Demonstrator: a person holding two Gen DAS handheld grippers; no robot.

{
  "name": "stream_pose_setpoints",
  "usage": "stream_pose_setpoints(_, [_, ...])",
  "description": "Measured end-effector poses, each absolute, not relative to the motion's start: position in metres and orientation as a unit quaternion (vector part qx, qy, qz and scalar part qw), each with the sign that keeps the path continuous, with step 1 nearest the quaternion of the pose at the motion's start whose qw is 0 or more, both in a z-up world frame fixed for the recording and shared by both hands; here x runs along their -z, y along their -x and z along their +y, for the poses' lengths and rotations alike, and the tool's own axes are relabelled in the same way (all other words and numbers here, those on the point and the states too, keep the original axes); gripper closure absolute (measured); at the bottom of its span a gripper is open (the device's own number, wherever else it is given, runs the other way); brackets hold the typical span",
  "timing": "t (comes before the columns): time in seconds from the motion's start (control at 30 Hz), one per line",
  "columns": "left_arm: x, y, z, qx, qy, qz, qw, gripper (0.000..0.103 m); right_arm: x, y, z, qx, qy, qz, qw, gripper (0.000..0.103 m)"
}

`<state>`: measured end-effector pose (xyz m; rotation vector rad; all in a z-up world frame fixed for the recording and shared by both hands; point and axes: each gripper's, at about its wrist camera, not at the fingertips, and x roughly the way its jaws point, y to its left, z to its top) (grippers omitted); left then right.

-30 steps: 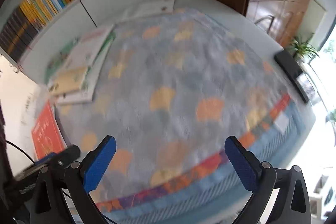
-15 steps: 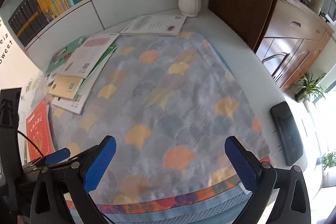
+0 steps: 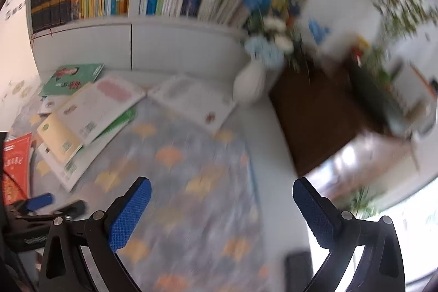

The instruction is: Organize books

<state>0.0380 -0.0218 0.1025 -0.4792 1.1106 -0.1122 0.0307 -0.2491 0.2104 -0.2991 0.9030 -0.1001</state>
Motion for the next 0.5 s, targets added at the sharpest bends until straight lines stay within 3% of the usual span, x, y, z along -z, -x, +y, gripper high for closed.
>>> stream_pose_setpoints(0.17, [-0.149, -0.060, 0.001, -0.041, 0.226, 0.469, 0.853, 0.001, -0.210, -0.087, -0.270, -0.022, 0.118, 0.421, 0.899, 0.000])
stream_pose_setpoints(0.3, [-0.163, -0.086, 0.015, -0.067, 0.222, 0.470, 0.852, 0.001, -0.192, -0.135, -0.290, -0.109, 0.096, 0.429, 0.892, 0.000])
stream_pose_setpoints(0.4, [-0.158, -0.106, 0.014, -0.064, 0.186, 0.479, 0.855, 0.001, -0.157, -0.175, -0.308, -0.152, 0.019, 0.483, 0.862, 0.000])
stream_pose_setpoints(0.5, [-0.137, -0.131, 0.026, -0.073, 0.168, 0.503, 0.845, 0.001, -0.109, -0.202, -0.315, -0.248, -0.182, 0.527, 0.792, 0.000])
